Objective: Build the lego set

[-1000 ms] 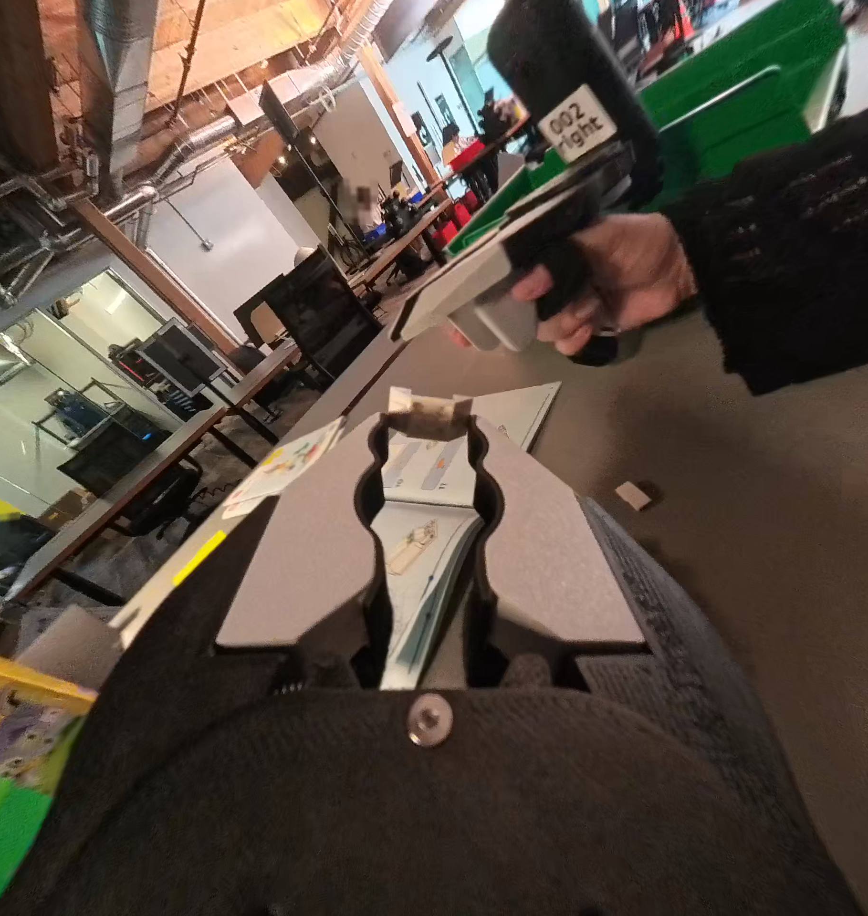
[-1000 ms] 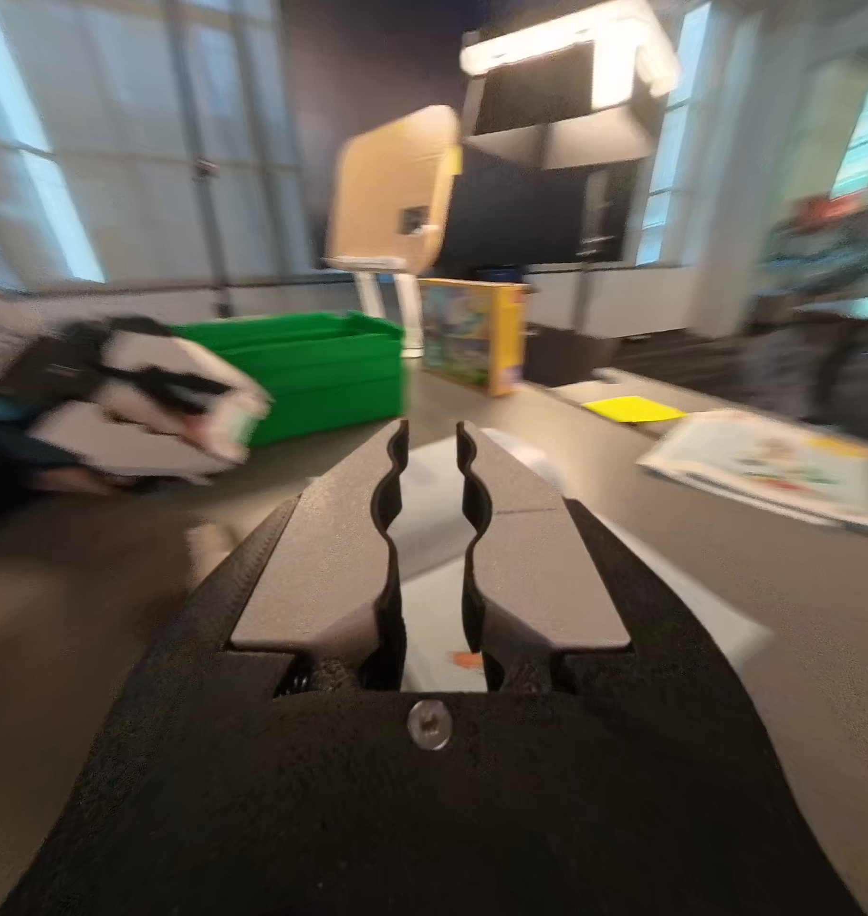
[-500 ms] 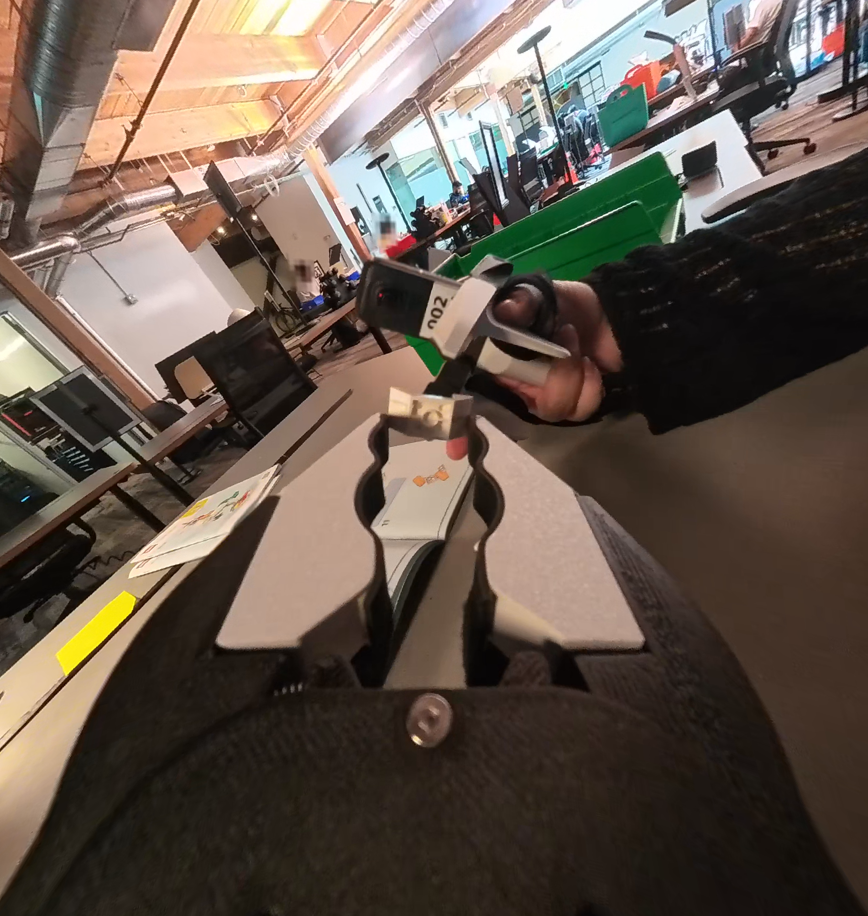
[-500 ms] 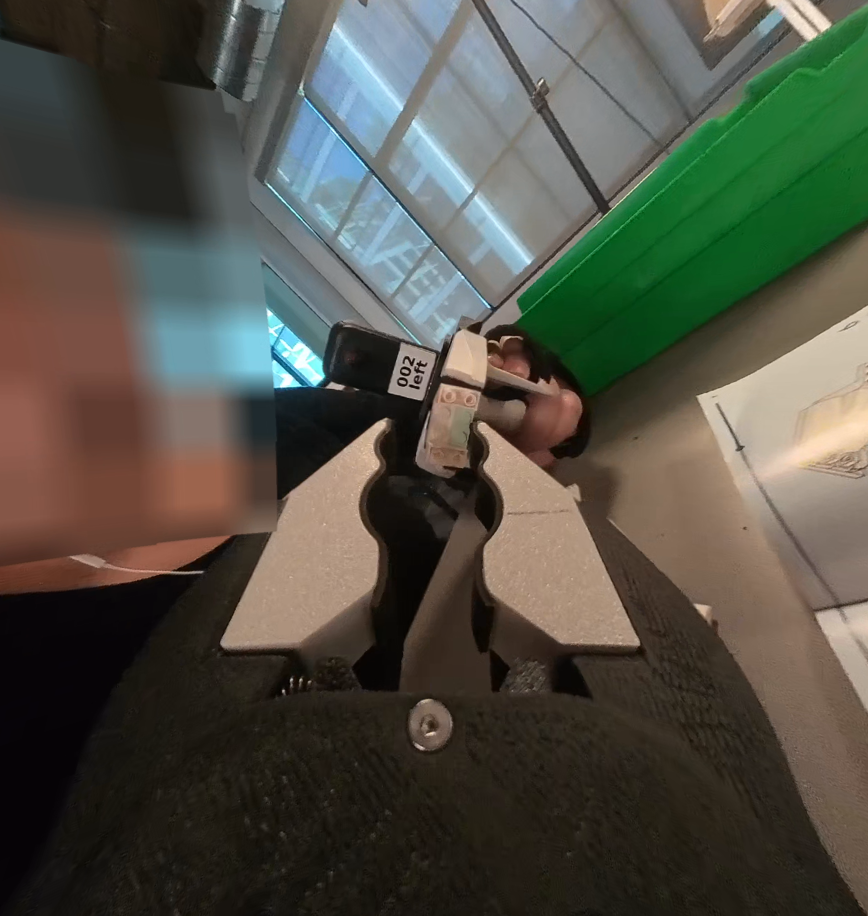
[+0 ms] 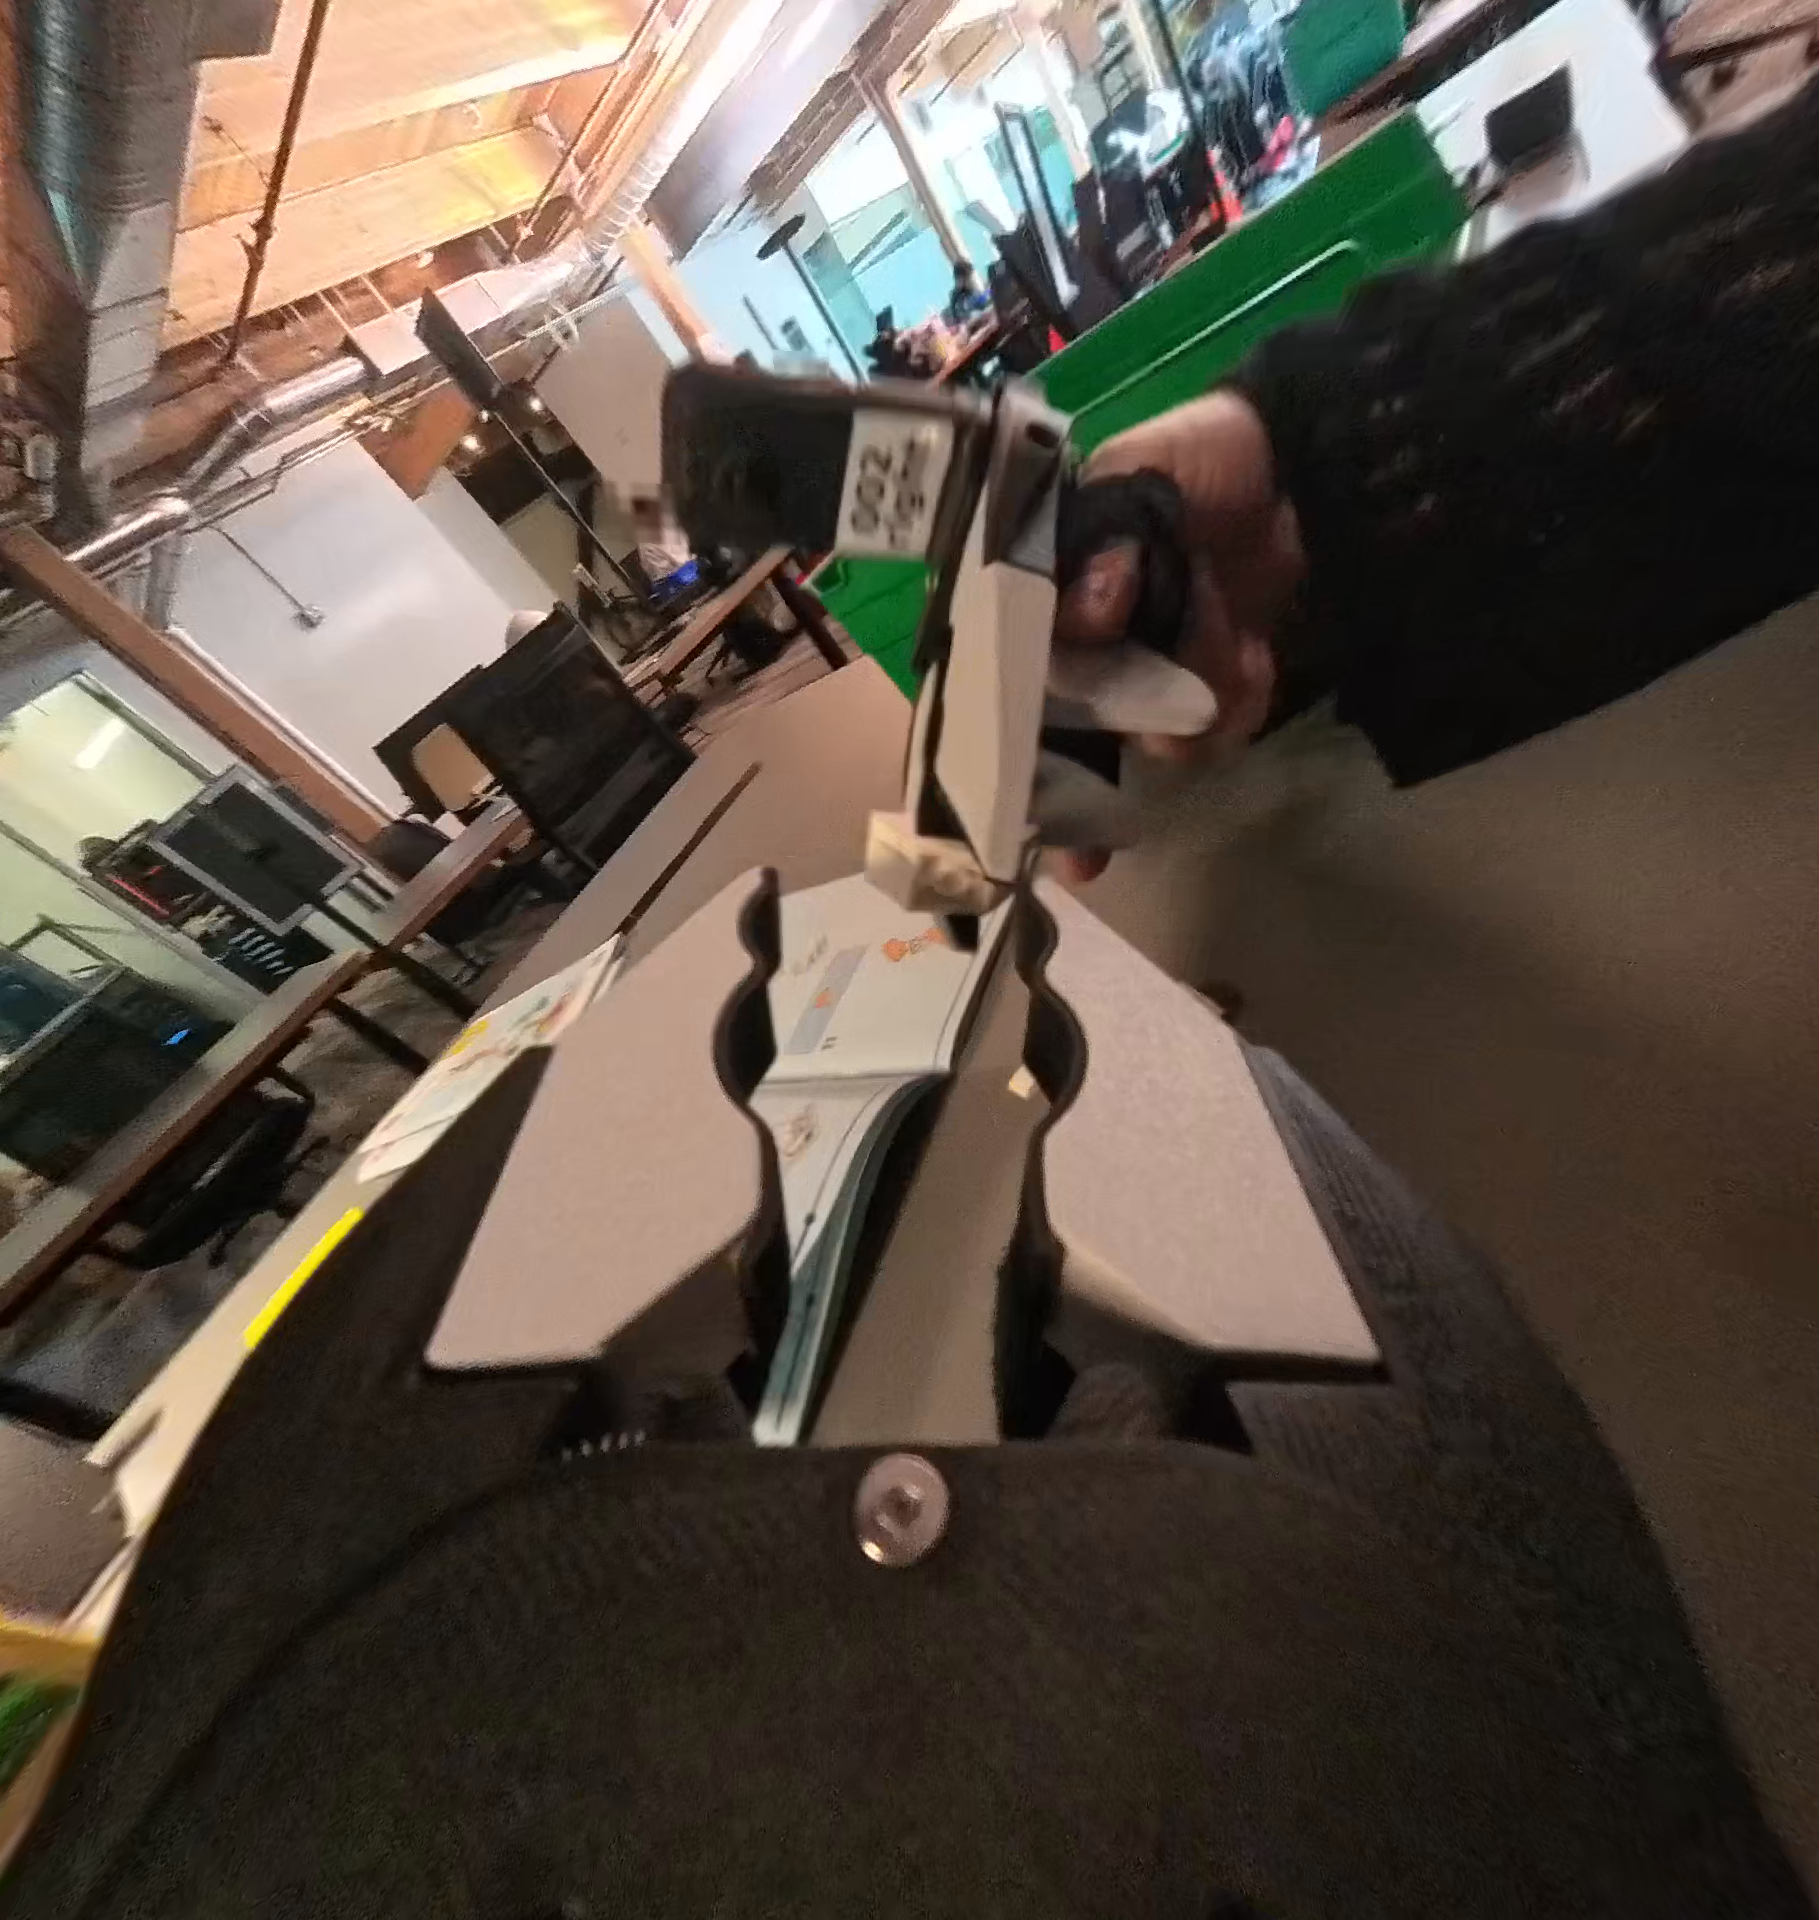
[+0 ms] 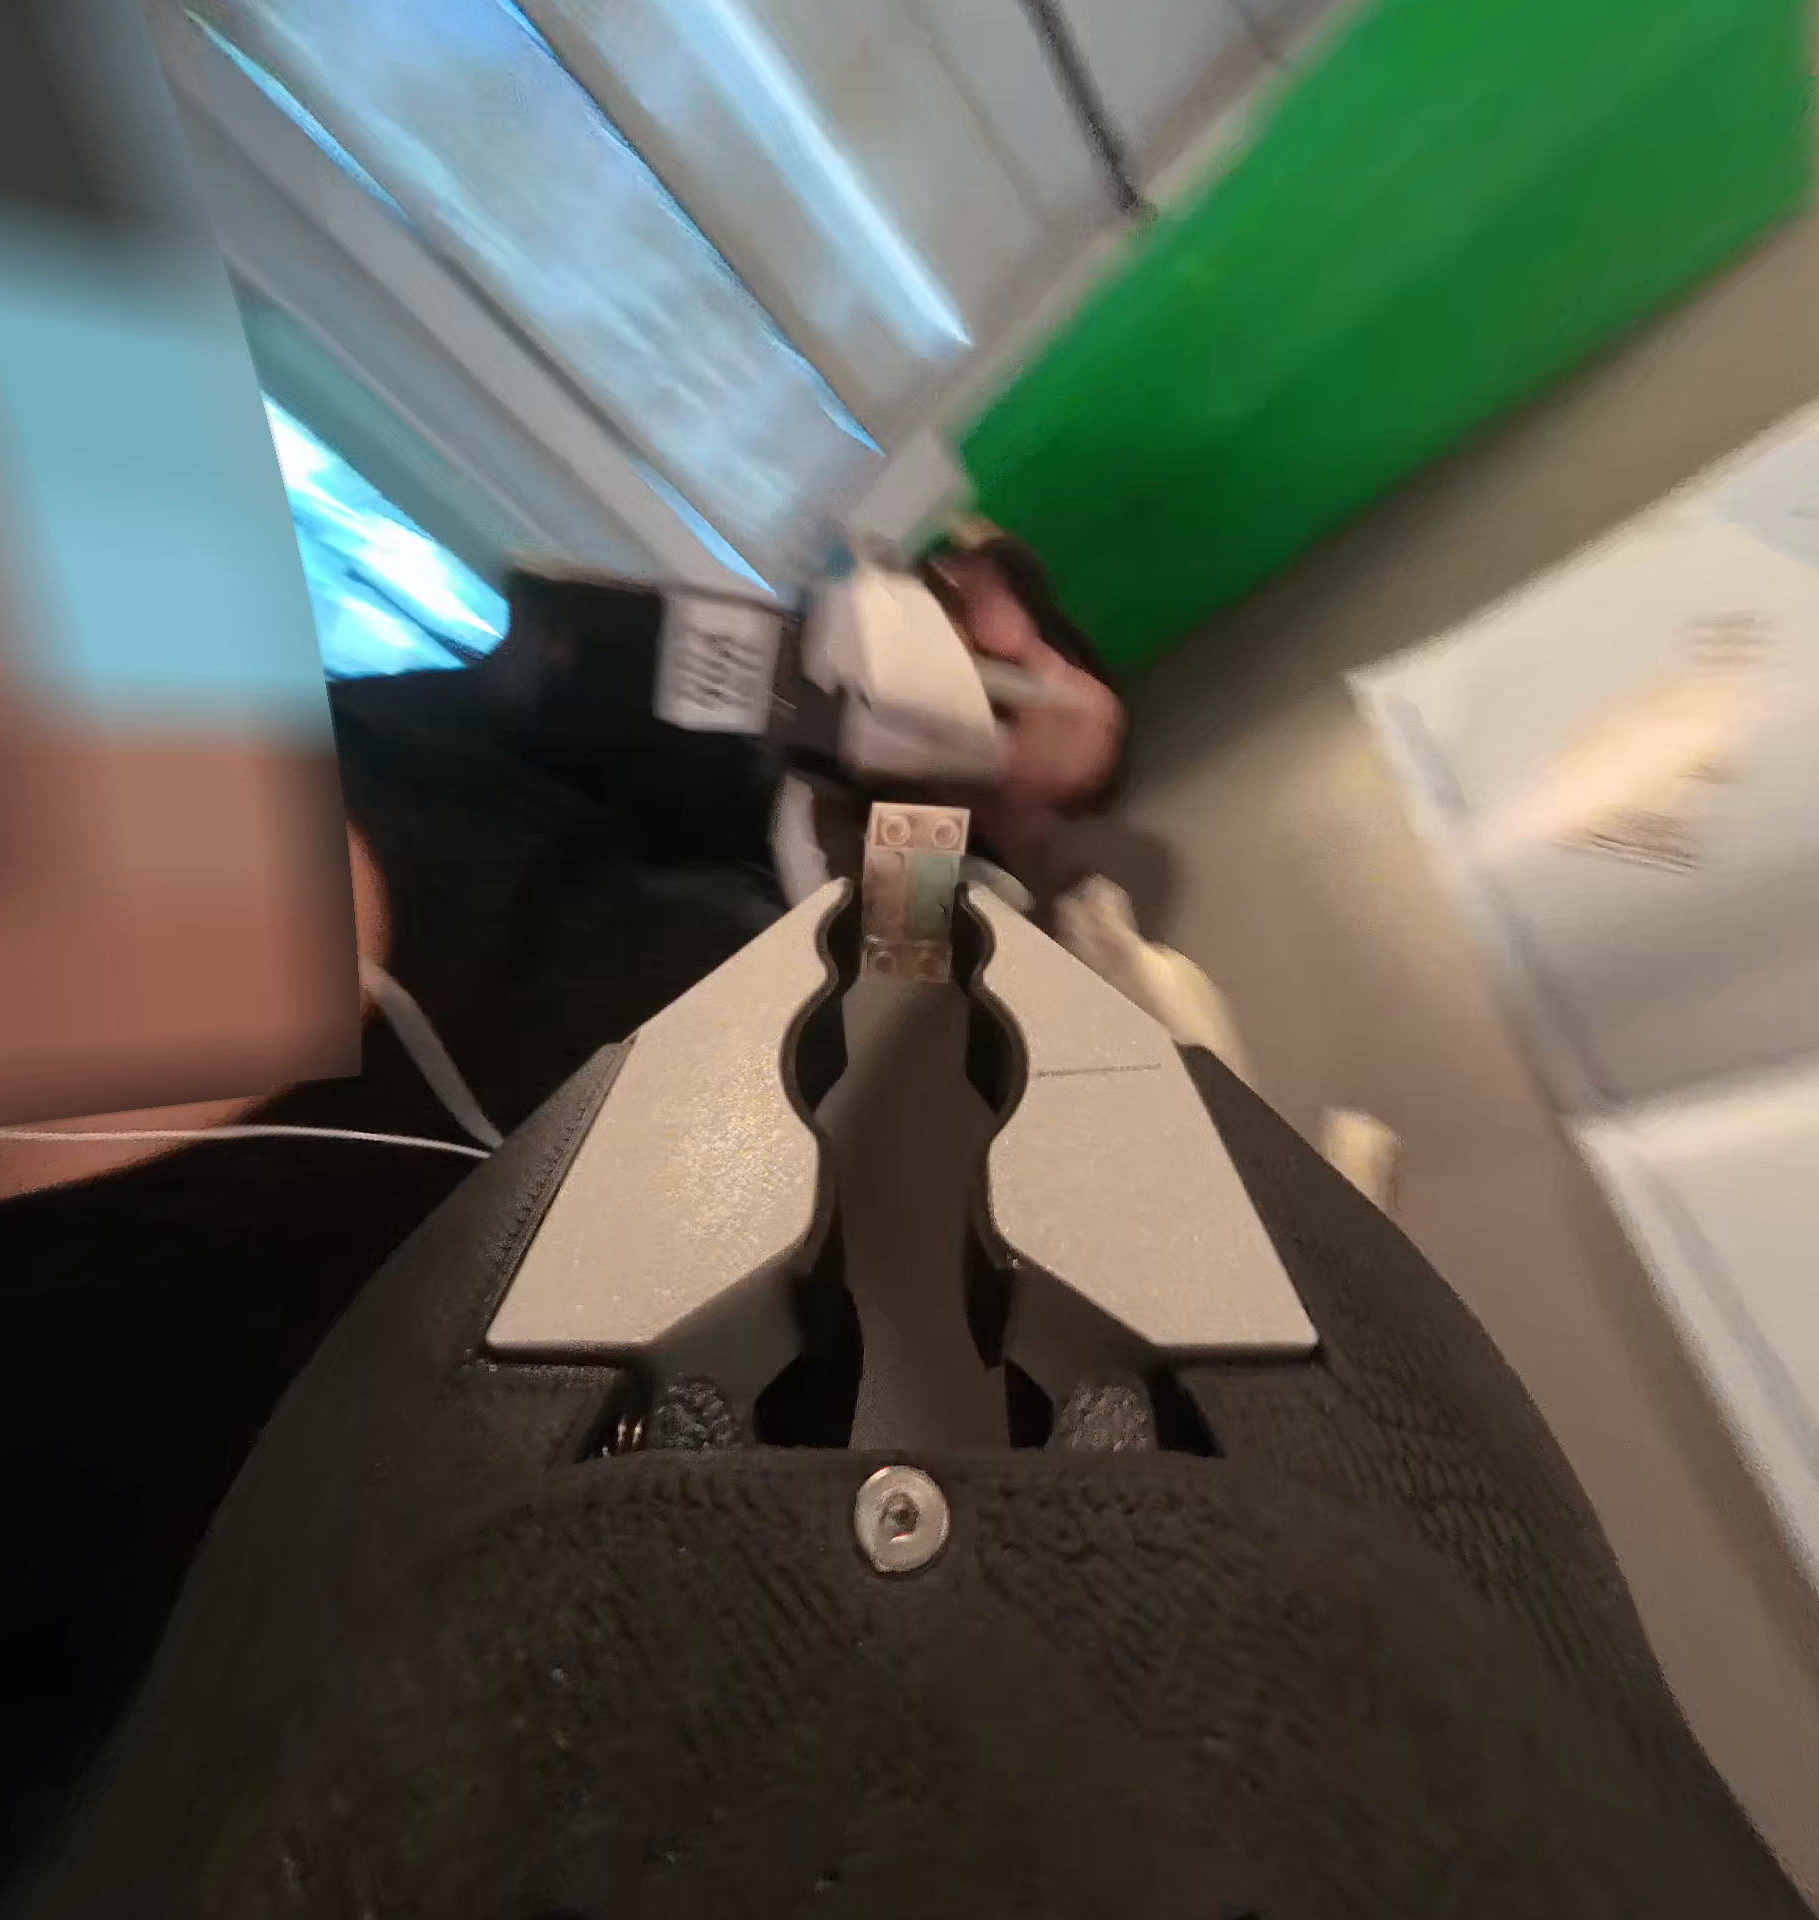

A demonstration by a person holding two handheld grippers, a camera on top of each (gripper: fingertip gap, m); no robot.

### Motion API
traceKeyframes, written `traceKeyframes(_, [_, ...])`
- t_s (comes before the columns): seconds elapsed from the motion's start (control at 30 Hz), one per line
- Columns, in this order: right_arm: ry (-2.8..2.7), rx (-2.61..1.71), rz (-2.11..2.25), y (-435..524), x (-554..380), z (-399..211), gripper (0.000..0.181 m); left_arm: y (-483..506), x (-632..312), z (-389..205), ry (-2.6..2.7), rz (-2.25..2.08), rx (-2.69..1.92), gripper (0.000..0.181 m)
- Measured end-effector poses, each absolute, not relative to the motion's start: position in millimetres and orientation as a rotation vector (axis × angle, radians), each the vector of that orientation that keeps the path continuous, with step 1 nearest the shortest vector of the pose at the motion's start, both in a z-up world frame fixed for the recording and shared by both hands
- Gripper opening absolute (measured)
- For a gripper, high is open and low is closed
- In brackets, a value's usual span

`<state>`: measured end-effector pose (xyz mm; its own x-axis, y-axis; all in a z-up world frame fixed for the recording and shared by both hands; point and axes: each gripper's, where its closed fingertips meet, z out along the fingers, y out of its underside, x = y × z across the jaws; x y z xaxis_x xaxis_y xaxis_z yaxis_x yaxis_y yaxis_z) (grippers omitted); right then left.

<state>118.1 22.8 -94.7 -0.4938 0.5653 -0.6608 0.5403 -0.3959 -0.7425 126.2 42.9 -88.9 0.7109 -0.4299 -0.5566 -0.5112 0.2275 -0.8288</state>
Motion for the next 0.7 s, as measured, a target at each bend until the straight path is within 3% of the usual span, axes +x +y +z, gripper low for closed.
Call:
traceKeyframes(0.03, [-1.783, -1.602, 1.892, 29.2, 120.0, -104.7, 0.015, 41.4, 126.0, -88.7, 0.863, 0.076, -1.388, 0.050])
traceKeyframes(0.23, [-2.212, -1.459, 0.752, 67.4, 163.9, -156.1, 0.016, 44.1, 115.2, -76.2, 0.776, 0.099, -1.404, 0.052])
traceKeyframes(0.5, [-2.269, -1.617, 0.308, 91.7, 201.1, -181.1, 0.016, 50.3, 108.0, -86.0, 0.727, 0.042, -1.493, 0.052])
traceKeyframes(0.7, [-2.247, -1.646, 0.345, 95.1, 200.8, -182.9, 0.016, 57.1, 95.4, -89.8, 0.659, 0.051, -1.553, 0.051])
